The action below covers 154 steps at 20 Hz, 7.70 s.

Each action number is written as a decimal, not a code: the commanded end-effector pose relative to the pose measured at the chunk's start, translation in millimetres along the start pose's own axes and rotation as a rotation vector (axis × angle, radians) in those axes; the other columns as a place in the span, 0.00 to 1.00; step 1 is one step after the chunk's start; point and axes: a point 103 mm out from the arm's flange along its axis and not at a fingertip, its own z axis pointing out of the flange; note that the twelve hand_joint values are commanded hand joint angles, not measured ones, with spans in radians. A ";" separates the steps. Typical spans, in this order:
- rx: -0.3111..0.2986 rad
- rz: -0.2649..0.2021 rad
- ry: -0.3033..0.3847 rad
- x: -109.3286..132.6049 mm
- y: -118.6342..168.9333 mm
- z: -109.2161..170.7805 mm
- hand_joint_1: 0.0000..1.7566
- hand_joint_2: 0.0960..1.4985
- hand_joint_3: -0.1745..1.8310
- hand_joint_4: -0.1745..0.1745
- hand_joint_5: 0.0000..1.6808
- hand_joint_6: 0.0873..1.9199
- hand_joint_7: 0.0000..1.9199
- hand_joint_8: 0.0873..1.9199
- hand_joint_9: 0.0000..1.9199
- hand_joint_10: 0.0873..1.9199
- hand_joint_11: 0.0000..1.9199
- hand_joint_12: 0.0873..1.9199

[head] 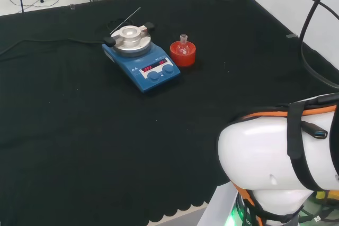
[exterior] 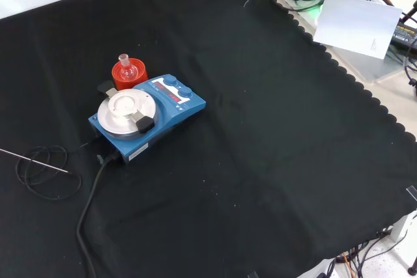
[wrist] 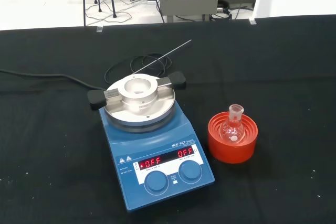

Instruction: Pick up the round-bottom flask.

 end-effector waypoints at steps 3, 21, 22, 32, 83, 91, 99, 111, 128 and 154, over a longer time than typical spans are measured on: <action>-0.017 -0.013 0.025 3.6 0.2 4.7 0.00 0.83 0.28 0.46 0.10 0.01 0.01 0.22 0.04 0.30 0.00 0.49; -0.010 0.045 0.043 -24.4 24.9 39.9 0.03 0.86 0.21 0.47 0.14 0.00 0.02 0.21 0.04 0.30 0.00 0.48; -0.005 0.054 0.046 -27.1 29.5 45.2 0.03 0.86 0.21 0.47 0.15 0.00 0.02 0.21 0.04 0.30 0.00 0.48; 0.025 0.106 0.095 -67.7 108.3 113.6 0.06 0.85 0.20 0.46 0.16 0.00 0.03 0.21 0.05 0.30 0.00 0.48; 0.111 0.236 0.397 -98.6 262.9 373.3 0.42 0.39 0.37 0.31 0.34 0.00 0.16 0.33 0.22 0.35 0.01 0.70; 0.111 0.224 0.413 -101.2 273.0 383.9 0.44 0.38 0.36 0.30 0.35 0.00 0.17 0.33 0.23 0.35 0.02 0.70; 0.105 0.206 0.398 -99.5 281.1 390.1 0.48 0.36 0.36 0.30 0.36 0.00 0.18 0.33 0.24 0.35 0.04 0.70; 0.095 0.202 0.402 -100.5 287.5 395.4 0.53 0.35 0.38 0.31 0.41 0.00 0.19 0.32 0.26 0.33 0.06 0.70; 0.022 0.198 0.412 -94.4 289.5 390.3 0.56 0.35 0.42 0.27 0.44 0.32 0.24 0.31 0.31 0.31 0.10 0.70; 0.017 0.197 0.391 -90.3 291.1 392.1 0.57 0.36 0.44 0.22 0.52 0.37 0.26 0.32 0.33 0.31 0.11 0.70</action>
